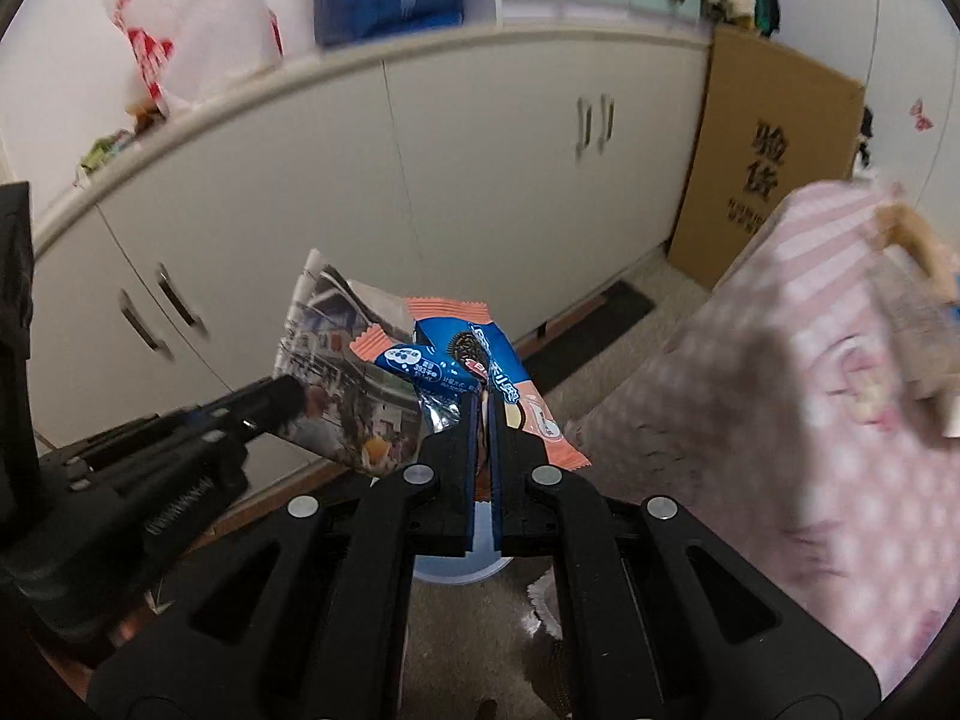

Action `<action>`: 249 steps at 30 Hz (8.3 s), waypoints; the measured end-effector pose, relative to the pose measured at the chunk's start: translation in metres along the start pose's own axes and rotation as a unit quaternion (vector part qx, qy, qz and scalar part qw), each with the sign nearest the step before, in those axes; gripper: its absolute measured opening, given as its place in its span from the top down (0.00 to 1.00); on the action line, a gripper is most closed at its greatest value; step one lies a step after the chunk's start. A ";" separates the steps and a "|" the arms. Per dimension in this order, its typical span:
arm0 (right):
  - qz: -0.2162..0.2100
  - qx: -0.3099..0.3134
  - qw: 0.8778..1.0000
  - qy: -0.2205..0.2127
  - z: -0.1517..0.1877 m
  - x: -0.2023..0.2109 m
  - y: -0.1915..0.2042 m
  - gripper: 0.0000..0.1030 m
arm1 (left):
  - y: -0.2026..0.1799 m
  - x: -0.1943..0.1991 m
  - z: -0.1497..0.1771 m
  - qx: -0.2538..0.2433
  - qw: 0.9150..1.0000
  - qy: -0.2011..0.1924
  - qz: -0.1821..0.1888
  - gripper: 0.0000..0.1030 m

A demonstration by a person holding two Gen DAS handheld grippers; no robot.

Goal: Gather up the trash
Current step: 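Carry the newspaper and wrapper with both tools over the light-blue bin, then open the left tool to drop the newspaper into the bin, then open the right tool to drop the snack wrapper into the bin, then move both tools back to the table trash, then grasp the dark snack wrapper with the right tool while the left tool grasps the white-blue box, then carry the box and dark wrapper with both tools over the bin, then open both tools to drop the box and wrapper into the bin, then move both tools back to the table trash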

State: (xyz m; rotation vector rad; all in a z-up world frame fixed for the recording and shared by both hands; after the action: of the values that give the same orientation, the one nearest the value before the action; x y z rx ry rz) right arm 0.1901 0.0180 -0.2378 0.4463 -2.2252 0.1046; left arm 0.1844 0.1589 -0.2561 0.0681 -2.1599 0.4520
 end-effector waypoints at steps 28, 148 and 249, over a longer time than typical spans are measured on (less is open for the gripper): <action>-0.028 -0.040 0.997 0.063 0.014 -0.087 -0.008 0.96 | 0.039 -0.080 -0.003 0.026 0.995 0.083 -0.058 0.50; -0.002 -0.141 0.986 -0.085 0.024 0.143 -0.114 0.95 | -0.136 0.104 0.005 -0.096 0.987 -0.076 0.103 0.93; 0.031 -0.155 0.980 -0.120 0.016 0.130 -0.109 0.50 | -0.139 0.079 -0.003 -0.118 0.992 -0.039 0.029 0.48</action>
State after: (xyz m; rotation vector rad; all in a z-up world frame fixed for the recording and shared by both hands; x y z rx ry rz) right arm 0.1413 -0.1239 -0.1575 0.2272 -2.4379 -0.2757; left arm 0.1694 0.0391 -0.1507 -0.1108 -2.2813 0.2269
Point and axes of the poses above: each gripper's, at about its wrist camera, not at the fingertips, and x roughly against the way its jaws point, y to its left, z to its underside, the point moved 4 cm from there along -x, roughly the way its jaws point, and after that the axes turned 3 degrees about y, right-handed, at the moved point
